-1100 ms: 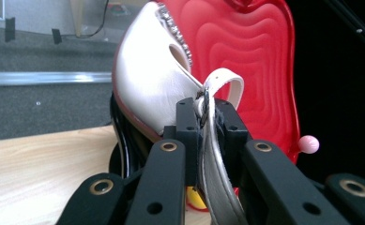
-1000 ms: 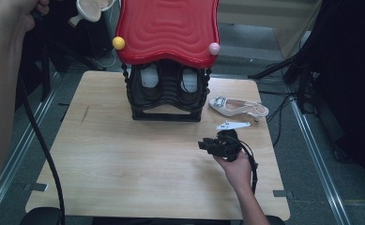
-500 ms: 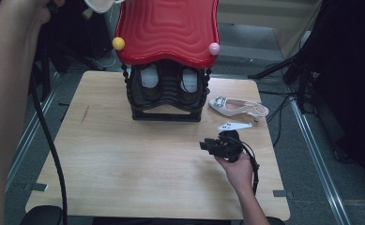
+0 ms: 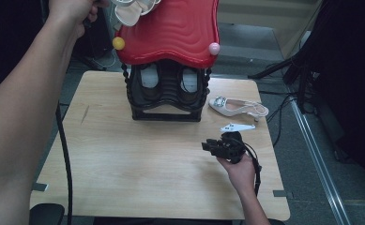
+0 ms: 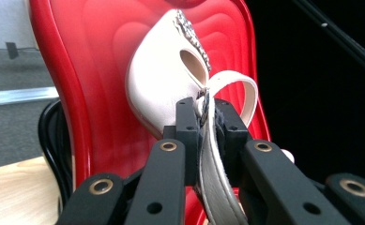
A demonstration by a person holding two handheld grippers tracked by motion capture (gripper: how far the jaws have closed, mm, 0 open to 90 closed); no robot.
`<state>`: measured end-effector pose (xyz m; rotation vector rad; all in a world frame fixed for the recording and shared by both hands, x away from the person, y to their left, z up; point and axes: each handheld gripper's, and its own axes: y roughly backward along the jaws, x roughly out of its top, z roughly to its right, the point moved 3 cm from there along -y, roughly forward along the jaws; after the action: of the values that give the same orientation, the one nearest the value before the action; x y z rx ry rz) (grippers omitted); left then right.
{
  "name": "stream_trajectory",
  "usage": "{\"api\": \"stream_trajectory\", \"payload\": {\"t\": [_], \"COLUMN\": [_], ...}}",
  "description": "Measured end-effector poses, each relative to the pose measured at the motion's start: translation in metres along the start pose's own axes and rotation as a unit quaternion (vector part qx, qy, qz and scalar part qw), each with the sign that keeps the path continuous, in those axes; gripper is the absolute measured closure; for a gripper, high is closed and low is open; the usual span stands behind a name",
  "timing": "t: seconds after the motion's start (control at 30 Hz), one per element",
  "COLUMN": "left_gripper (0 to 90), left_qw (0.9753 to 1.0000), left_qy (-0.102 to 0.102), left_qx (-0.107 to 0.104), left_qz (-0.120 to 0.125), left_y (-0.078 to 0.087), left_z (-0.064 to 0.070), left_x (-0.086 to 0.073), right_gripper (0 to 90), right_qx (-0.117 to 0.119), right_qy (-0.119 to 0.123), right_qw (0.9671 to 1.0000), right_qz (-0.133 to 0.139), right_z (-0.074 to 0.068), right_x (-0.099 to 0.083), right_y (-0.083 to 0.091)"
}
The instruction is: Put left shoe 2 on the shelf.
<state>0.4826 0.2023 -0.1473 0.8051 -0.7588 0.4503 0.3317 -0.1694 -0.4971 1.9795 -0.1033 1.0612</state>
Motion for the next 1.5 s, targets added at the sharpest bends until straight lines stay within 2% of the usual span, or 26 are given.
{"api": "stream_trajectory", "payload": {"t": [0.07, 0.2, 0.27, 0.3, 0.47, 0.73, 0.83, 0.97, 1.07, 1.1, 1.27, 1.4, 1.43, 1.5], "left_gripper": [82.9, 82.7, 82.5, 82.5, 82.3, 81.9, 81.6, 81.0, 79.6, 78.8, 68.6, 61.2, 59.9, 57.2], "left_qw": [0.9999, 0.9996, 0.9993, 0.9991, 0.999, 0.9985, 0.9971, 0.9971, 0.9972, 0.9972, 0.9952, 0.9957, 0.9952, 0.9951], "left_qy": [-0.005, -0.005, -0.007, -0.013, -0.01, -0.018, -0.033, -0.03, -0.026, -0.023, -0.036, -0.033, -0.036, -0.045], "left_qx": [0.005, 0.002, 0.009, 0.012, 0.009, 0.002, 0.009, 0.022, 0.015, 0.014, 0.028, 0.025, 0.028, 0.039], "left_qz": [-0.01, -0.027, -0.036, -0.038, -0.043, -0.052, -0.069, -0.067, -0.069, -0.069, -0.086, -0.083, -0.087, -0.079], "left_y": [-0.002, -0.008, -0.012, -0.014, -0.016, -0.021, -0.025, -0.024, -0.022, -0.022, -0.02, -0.016, -0.014, -0.01], "left_z": [-0.002, -0.005, -0.006, -0.006, -0.01, -0.004, -0.003, -0.009, -0.012, -0.011, -0.008, -0.006, -0.006, -0.006], "left_x": [-0.004, -0.014, -0.019, -0.022, -0.028, -0.035, -0.04, -0.041, -0.041, -0.04, -0.037, -0.034, -0.033, -0.032], "right_gripper": [69.2, 69.2, 69.2, 69.2, 69.2, 69.3, 69.3, 69.3, 69.3, 69.3, 69.3, 69.3, 69.3, 69.3], "right_qx": [0.0, -0.001, 0.0, 0.0, 0.0, 0.002, 0.002, -0.001, -0.003, -0.003, -0.005, -0.005, -0.005, -0.007], "right_qy": [0.001, 0.001, 0.001, 0.001, 0.003, 0.006, 0.007, 0.008, 0.008, 0.008, 0.007, 0.006, 0.006, 0.006], "right_qw": [1.0, 1.0, 1.0, 1.0, 1.0, 1.0, 1.0, 1.0, 1.0, 1.0, 0.9999, 0.9999, 1.0, 0.9999], "right_qz": [0.0, -0.002, -0.003, -0.003, -0.004, -0.004, -0.005, -0.004, -0.005, -0.005, -0.007, -0.006, -0.005, -0.005], "right_z": [-0.001, -0.001, -0.001, -0.001, -0.002, -0.002, -0.003, -0.003, -0.002, -0.002, -0.002, -0.001, -0.001, 0.0], "right_x": [0.0, 0.0, 0.0, 0.0, 0.0, 0.002, 0.002, 0.002, 0.002, 0.002, 0.002, 0.001, 0.001, 0.001], "right_y": [0.0, -0.001, -0.002, -0.002, -0.003, -0.005, -0.005, -0.005, -0.005, -0.005, -0.005, -0.004, -0.004, -0.003]}}
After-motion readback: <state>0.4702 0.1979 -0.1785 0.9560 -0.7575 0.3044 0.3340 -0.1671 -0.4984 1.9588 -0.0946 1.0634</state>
